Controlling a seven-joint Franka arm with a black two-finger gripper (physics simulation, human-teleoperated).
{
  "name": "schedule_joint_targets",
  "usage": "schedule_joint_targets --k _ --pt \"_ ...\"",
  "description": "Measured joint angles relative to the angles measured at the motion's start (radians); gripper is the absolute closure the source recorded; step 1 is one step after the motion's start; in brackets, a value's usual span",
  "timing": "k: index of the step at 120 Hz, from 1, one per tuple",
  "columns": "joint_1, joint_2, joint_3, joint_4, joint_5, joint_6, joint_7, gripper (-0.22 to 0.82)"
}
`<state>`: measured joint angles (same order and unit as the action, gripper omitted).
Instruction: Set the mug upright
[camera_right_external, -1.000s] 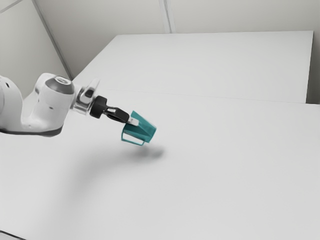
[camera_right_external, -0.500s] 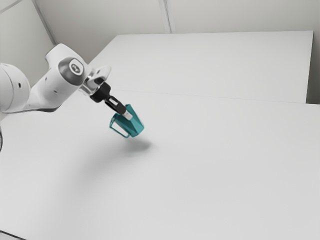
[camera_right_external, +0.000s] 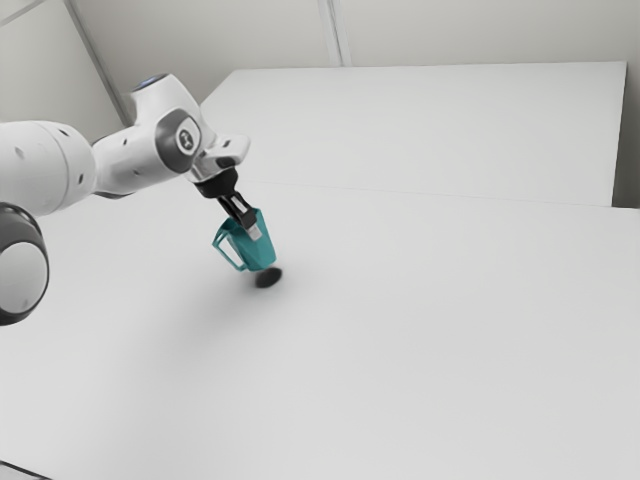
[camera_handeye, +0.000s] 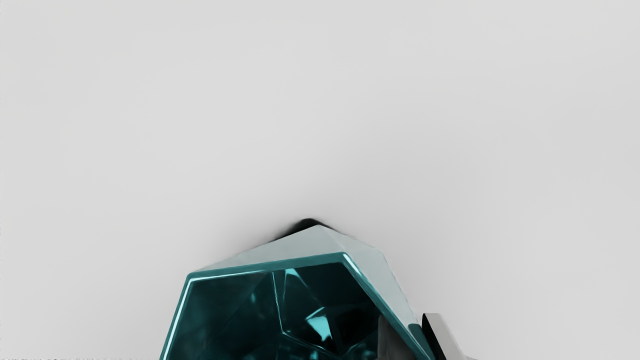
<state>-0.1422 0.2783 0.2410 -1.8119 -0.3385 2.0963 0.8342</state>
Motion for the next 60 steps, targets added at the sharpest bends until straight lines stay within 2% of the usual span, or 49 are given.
schedule_joint_targets --k 44,60 --pt "-0.004 0.05 -0.002 0.001 0.015 0.037 -0.055 0.74" --pt "-0.004 0.058 -0.002 0.0 0.013 0.045 -0.067 0.66"
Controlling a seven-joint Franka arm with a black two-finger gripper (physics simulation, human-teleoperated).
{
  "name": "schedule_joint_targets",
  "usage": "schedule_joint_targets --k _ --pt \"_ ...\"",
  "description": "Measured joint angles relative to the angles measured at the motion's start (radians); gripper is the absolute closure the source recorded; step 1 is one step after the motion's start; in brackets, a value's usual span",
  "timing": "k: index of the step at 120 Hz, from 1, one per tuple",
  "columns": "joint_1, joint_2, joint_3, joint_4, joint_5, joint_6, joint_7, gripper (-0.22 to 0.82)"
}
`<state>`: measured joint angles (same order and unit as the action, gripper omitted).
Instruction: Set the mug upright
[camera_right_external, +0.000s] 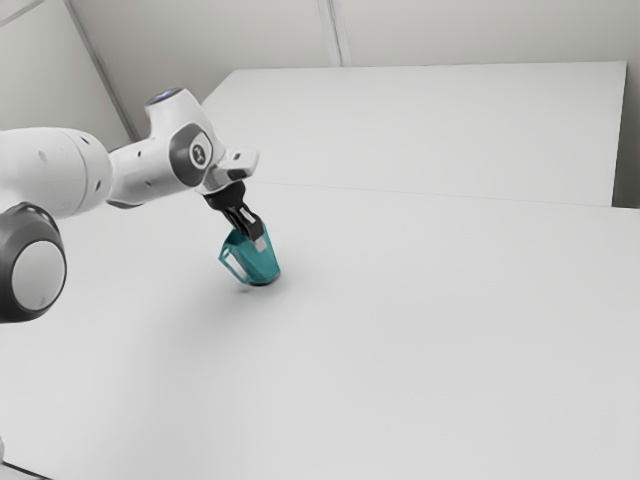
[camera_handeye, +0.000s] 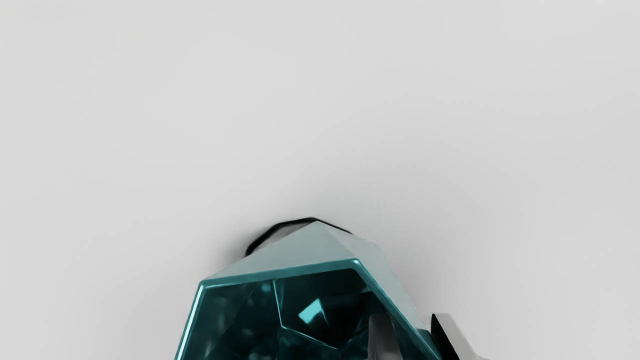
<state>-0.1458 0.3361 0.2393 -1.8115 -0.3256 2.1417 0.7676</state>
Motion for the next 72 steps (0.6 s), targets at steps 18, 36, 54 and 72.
schedule_joint_targets --k 18,36,54,72 --pt "0.0 0.005 -0.001 -0.001 -0.002 0.01 -0.011 0.49" --pt "0.0 -0.022 -0.002 -0.006 -0.002 0.014 -0.018 0.29" --pt "-0.008 -0.068 -0.002 -0.008 0.001 0.012 -0.025 0.17" --pt "-0.02 -0.151 -0.015 -0.009 0.068 0.007 -0.045 0.1"
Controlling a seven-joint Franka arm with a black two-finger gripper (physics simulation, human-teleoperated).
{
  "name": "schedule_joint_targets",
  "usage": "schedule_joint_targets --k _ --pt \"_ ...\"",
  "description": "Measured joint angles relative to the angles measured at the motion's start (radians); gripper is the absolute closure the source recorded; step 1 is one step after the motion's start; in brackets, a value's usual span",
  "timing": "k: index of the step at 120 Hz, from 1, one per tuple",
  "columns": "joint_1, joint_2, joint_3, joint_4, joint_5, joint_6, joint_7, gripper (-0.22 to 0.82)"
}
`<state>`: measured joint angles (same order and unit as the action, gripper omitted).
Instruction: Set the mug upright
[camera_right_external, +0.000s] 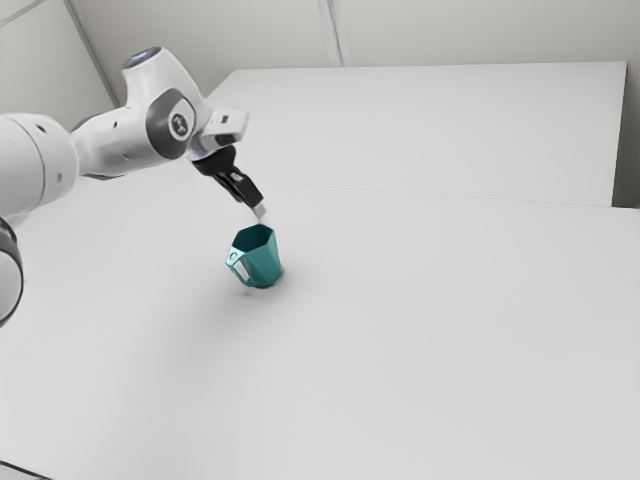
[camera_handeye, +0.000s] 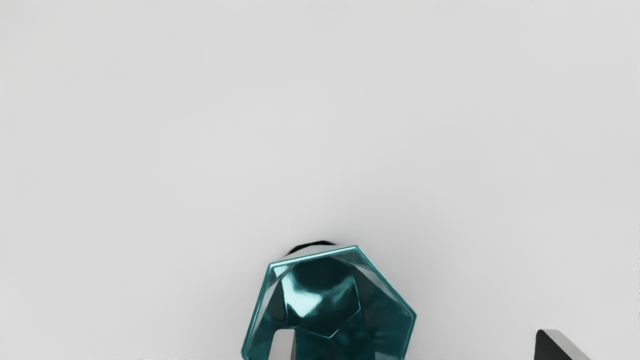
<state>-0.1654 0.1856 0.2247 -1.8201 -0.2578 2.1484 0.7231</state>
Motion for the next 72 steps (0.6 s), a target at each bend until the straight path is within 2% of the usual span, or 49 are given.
schedule_joint_targets --k 29,51,72 --pt "0.01 -0.126 -0.017 0.018 0.182 -0.04 -0.074 0.04" --pt "0.03 -0.19 -0.049 0.096 0.282 -0.151 -0.168 0.03" --pt "0.027 -0.23 -0.049 0.171 0.351 -0.275 -0.251 0.02"
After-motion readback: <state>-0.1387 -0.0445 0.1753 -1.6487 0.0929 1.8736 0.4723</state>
